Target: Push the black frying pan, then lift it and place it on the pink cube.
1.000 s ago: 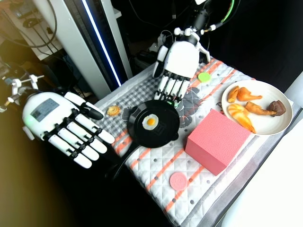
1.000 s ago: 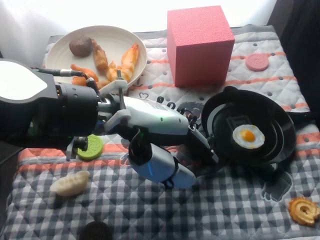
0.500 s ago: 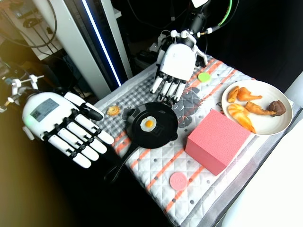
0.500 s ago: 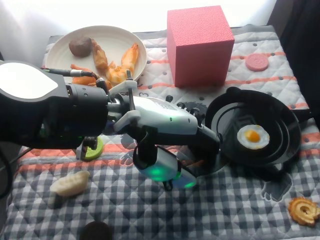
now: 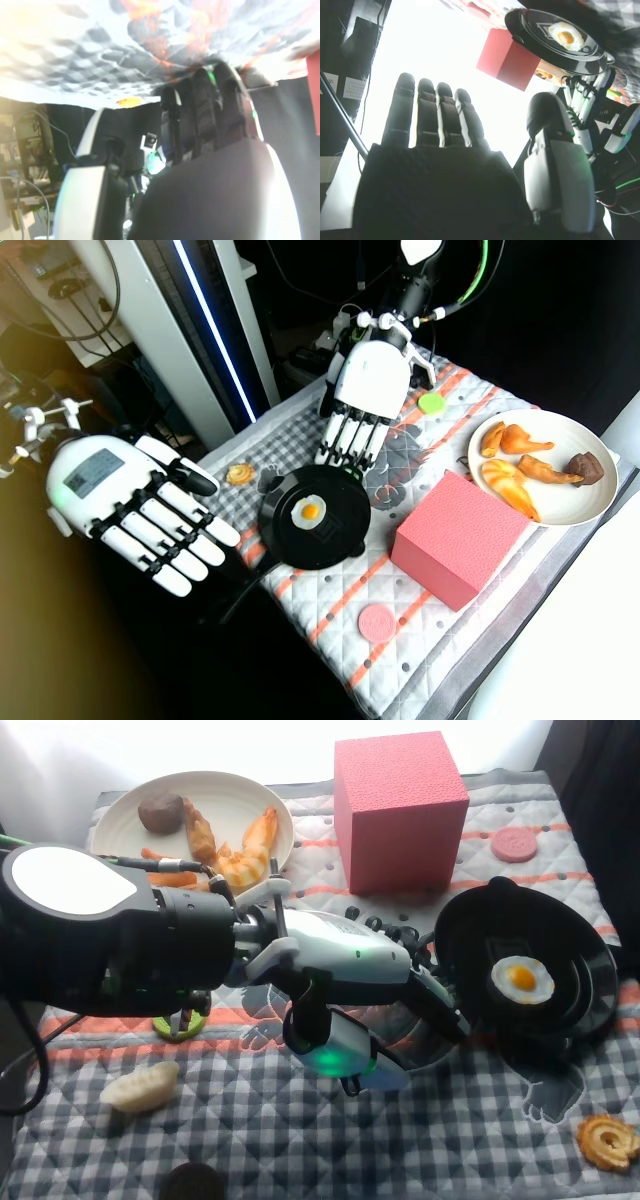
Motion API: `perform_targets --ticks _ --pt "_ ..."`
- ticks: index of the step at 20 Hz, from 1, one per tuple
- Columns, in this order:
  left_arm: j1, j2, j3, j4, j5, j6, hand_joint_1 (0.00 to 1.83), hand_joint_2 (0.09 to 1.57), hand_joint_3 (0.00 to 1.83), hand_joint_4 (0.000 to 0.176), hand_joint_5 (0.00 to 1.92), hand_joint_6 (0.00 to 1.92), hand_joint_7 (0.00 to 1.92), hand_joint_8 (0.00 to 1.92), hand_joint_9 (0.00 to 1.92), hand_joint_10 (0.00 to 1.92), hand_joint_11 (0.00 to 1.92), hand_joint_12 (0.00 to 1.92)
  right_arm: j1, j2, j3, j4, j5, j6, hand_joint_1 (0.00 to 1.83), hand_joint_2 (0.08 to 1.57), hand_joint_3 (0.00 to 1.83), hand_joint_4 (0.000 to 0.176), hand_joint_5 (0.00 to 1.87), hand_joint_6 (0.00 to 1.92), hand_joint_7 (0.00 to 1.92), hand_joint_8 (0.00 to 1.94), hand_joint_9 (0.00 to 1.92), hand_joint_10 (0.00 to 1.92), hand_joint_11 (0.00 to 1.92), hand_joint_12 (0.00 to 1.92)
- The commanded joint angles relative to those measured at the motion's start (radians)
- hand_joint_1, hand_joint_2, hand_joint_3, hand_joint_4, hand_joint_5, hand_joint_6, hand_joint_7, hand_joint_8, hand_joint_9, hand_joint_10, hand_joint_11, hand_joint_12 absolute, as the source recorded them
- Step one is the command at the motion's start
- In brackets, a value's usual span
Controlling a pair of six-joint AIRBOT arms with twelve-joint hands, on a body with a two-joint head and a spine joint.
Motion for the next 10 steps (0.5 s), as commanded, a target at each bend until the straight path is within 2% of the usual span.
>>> perform_targets --ticks 1,2,3,4,5,6,8,9,10 --pt "-0.011 -0.002 -0.001 -0.041 -0.012 0.006 0.80 1.30 0.01 0.049 0.53 0.04 0.40 0.01 0.32 0.02 0.00 0.48 0.003 0.002 0.008 -0.003 0.120 0.005 0.29 1.28 0.00 0.000 0.00 0.00 0.00 0.00 0.00 0.00 0.00 0.00" --pt "-0.011 -0.002 -0.001 -0.041 -0.012 0.006 0.80 1.30 0.01 0.049 0.53 0.04 0.40 0.01 0.32 0.02 0.00 0.48 0.003 0.002 0.008 -0.003 0.120 0.005 0.29 1.28 0.00 0.000 0.00 0.00 0.00 0.00 0.00 0.00 0.00 0.00" --pt "-0.011 -0.006 0.000 -0.042 -0.012 0.007 0.69 1.36 0.04 0.040 0.47 0.01 0.38 0.00 0.30 0.01 0.00 0.43 0.003 0.002 0.009 -0.004 0.120 0.005 0.30 1.27 0.00 0.000 0.00 0.00 0.00 0.00 0.00 0.00 0.00 0.00" --pt "-0.011 -0.006 0.001 -0.042 -0.011 0.008 0.70 1.36 0.04 0.024 0.51 0.02 0.41 0.01 0.33 0.02 0.00 0.58 0.003 0.002 0.009 -0.004 0.120 0.005 0.30 1.28 0.00 0.000 0.00 0.00 0.00 0.00 0.00 0.00 0.00 0.00" --pt "-0.010 -0.006 0.002 -0.043 -0.008 0.008 0.72 1.35 0.03 0.023 0.52 0.03 0.42 0.01 0.35 0.02 0.00 0.67 0.003 0.002 0.009 -0.004 0.120 0.005 0.30 1.28 0.00 0.000 0.00 0.00 0.00 0.00 0.00 0.00 0.00 0.00" --pt "-0.009 -0.006 0.004 -0.046 -0.007 0.008 0.72 1.34 0.03 0.030 0.57 0.05 0.42 0.01 0.35 0.02 0.00 0.70 0.003 0.002 0.010 -0.004 0.120 0.005 0.29 1.28 0.00 0.000 0.00 0.00 0.00 0.00 0.00 0.00 0.00 0.00" --pt "-0.007 0.004 0.004 -0.054 -0.007 0.007 0.75 1.32 0.02 0.038 0.58 0.06 0.43 0.00 0.36 0.01 0.00 0.65 0.003 0.002 0.010 -0.005 0.120 0.005 0.28 1.28 0.00 0.000 0.00 0.00 0.00 0.00 0.00 0.00 0.00 0.00" --pt "-0.007 0.018 0.000 -0.064 -0.010 0.007 0.78 1.32 0.02 0.019 0.56 0.05 0.42 0.00 0.37 0.01 0.00 0.74 0.003 0.002 0.010 -0.006 0.120 0.005 0.30 1.27 0.00 0.000 0.00 0.00 0.00 0.00 0.00 0.00 0.00 0.00" --pt "-0.007 0.036 -0.007 -0.075 -0.011 0.007 0.72 1.31 0.01 0.005 0.51 0.03 0.41 0.00 0.37 0.01 0.00 0.78 0.003 0.003 0.010 -0.006 0.120 0.005 0.31 1.27 0.00 0.000 0.00 0.00 0.00 0.00 0.00 0.00 0.00 0.00"
